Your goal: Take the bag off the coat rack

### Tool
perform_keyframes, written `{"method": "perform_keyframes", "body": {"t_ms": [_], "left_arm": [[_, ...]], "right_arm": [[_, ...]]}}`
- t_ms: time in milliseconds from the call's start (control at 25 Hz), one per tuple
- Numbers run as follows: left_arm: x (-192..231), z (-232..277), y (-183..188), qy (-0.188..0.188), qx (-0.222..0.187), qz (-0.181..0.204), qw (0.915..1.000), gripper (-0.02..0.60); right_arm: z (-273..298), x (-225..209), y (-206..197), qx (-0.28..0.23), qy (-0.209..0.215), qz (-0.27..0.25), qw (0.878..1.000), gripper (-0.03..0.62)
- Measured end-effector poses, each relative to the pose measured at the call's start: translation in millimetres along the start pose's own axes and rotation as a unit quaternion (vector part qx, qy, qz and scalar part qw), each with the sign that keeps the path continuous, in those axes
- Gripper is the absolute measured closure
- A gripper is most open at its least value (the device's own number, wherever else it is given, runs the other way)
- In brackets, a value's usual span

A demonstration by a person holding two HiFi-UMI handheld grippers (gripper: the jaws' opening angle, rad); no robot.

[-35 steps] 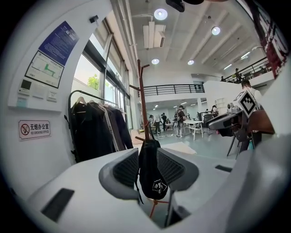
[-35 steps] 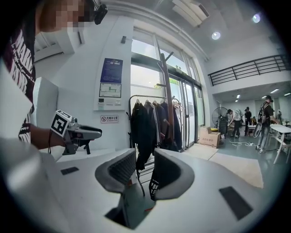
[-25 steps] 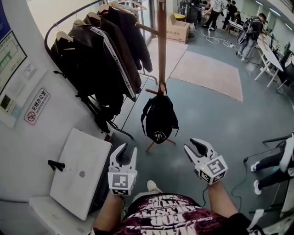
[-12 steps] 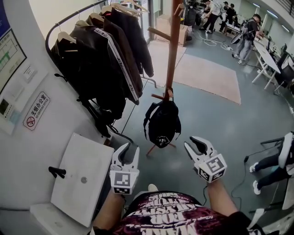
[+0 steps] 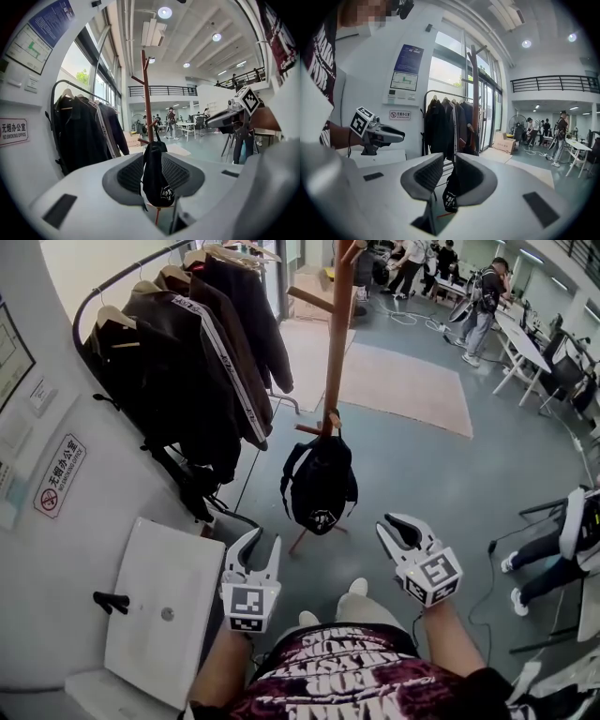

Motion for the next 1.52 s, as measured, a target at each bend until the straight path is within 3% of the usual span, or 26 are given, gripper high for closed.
{"method": "perform_keyframes", "body": {"t_ms": [680,1520], "left_arm": [[11,15,-10,0.012,0.028,-0.016,0.9994,0.459],[-20,131,17,-0.024,0.043,-0.001,0.9988,0.466]], "right_arm": [[43,-23,3,0.015,0.028,0.000,0.999,0.511],[88,-121,-5,0.015,0.052,0.027,0.998,0.516]]}}
Point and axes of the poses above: the fingertips, and each gripper's own axes: z forward along the fingers, x to its left, y out of its top, the point moved 9 cm from there along -z, backward along the fingers, and after that the axes turned 13 degrees about y, right-handed, at the moved point
